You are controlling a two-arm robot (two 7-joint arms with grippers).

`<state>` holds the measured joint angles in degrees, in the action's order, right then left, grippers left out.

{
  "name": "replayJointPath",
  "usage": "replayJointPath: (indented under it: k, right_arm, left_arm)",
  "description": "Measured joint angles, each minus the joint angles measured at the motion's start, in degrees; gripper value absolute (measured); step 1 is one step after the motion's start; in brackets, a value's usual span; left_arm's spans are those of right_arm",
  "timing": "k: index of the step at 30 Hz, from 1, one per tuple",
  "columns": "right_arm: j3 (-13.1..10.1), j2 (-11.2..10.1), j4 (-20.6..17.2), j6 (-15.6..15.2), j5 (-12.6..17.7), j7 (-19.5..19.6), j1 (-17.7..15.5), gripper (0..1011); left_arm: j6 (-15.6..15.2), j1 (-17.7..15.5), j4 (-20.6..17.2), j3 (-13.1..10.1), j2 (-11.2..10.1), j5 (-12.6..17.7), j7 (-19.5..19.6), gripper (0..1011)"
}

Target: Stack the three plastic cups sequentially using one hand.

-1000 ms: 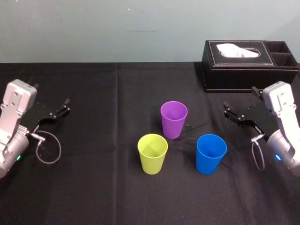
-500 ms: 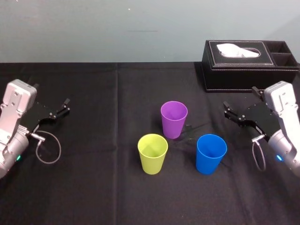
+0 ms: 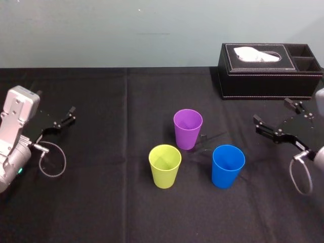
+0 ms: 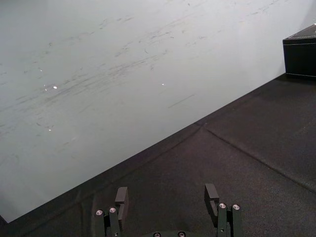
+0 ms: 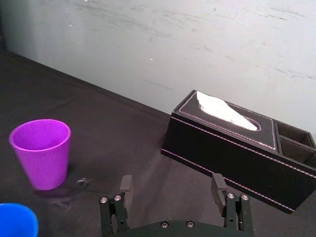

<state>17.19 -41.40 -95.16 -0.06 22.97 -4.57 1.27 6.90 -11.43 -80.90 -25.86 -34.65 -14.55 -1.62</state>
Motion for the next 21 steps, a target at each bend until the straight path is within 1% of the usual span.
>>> replayJointPath:
  k: [1,2,4,5,8,9,12,13,16,17,21]
  right_arm:
    - [-0.47,-0.50,-0.73,-0.32,0.32,-0.36,-0.50,1000]
    - [-1.30,-1.59,-2.00,-0.89,0.91,-1.22,-1.44,1000]
    - [-2.06,-2.77,-3.20,-1.29,1.36,-2.30,-2.44,1000]
    - [-2.84,-3.91,-4.25,-1.53,1.87,-3.51,-3.37,1000]
    - [-3.75,-5.69,-5.57,-2.04,2.66,-5.68,-4.66,1000]
    - [-4.15,-6.82,-6.27,-2.45,3.14,-7.19,-5.30,1000]
    - [-4.67,-8.57,-7.22,-3.29,3.78,-9.73,-6.23,1000]
    - [-4.98,-9.54,-7.70,-3.93,4.12,-11.13,-6.74,1000]
    - [-5.40,-10.83,-8.44,-4.77,4.60,-13.14,-7.53,1000]
    - [-5.85,-12.05,-9.24,-5.38,4.98,-14.94,-8.36,1000]
    - [-6.70,-13.76,-10.38,-5.67,5.46,-17.70,-9.78,1000]
  left_arm:
    - [0.00,0.00,0.00,0.00,0.00,0.00,0.00,1011]
    - [0.00,0.00,0.00,0.00,0.00,0.00,0.00,1012]
    - [0.00,0.01,0.00,0.00,0.00,0.00,0.00,1011]
    - [0.00,0.00,0.00,0.00,0.00,0.00,0.00,1011]
    - [0.00,0.00,0.00,0.00,0.00,0.00,0.00,1011]
    - [0.00,0.00,0.00,0.00,0.00,0.00,0.00,1011]
    - [0.00,0.00,0.00,0.00,0.00,0.00,0.00,1011]
    - [0.00,0.00,0.00,0.00,0.00,0.00,0.00,1011]
    - [0.00,0.00,0.00,0.00,0.00,0.00,0.00,1011]
    - [0.00,0.00,0.00,0.00,0.00,0.00,0.00,1011]
    - [0.00,0.00,0.00,0.00,0.00,0.00,0.00,1011]
